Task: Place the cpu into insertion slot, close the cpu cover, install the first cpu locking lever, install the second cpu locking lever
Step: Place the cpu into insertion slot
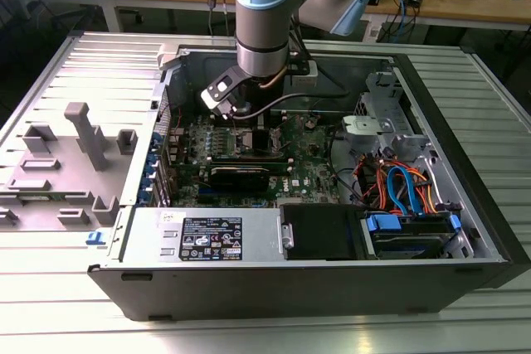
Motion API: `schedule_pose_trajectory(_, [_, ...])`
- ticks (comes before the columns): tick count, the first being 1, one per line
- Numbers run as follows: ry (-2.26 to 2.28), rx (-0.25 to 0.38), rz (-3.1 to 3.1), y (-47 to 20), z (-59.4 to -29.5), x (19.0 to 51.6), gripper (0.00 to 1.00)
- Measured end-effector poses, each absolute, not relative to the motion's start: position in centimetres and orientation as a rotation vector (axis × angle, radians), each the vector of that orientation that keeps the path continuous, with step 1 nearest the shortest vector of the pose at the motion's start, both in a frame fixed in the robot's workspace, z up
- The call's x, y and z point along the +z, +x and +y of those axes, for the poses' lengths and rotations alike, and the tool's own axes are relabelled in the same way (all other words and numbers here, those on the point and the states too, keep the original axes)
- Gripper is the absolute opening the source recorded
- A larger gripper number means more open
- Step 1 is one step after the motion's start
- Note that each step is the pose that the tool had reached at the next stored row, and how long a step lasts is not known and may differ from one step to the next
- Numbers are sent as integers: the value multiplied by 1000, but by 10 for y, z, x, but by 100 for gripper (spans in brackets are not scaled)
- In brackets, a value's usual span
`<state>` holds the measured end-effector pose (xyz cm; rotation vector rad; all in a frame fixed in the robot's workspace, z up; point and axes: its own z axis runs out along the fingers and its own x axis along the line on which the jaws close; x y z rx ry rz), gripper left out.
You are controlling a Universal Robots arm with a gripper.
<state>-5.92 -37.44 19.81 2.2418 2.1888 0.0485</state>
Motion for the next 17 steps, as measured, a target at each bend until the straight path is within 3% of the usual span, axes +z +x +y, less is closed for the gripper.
schedule_pose_trajectory(9, [2243,49,2190,-59,-375,214,68])
schedule_pose_trajectory(17, [2244,49,2191,-59,-375,222,25])
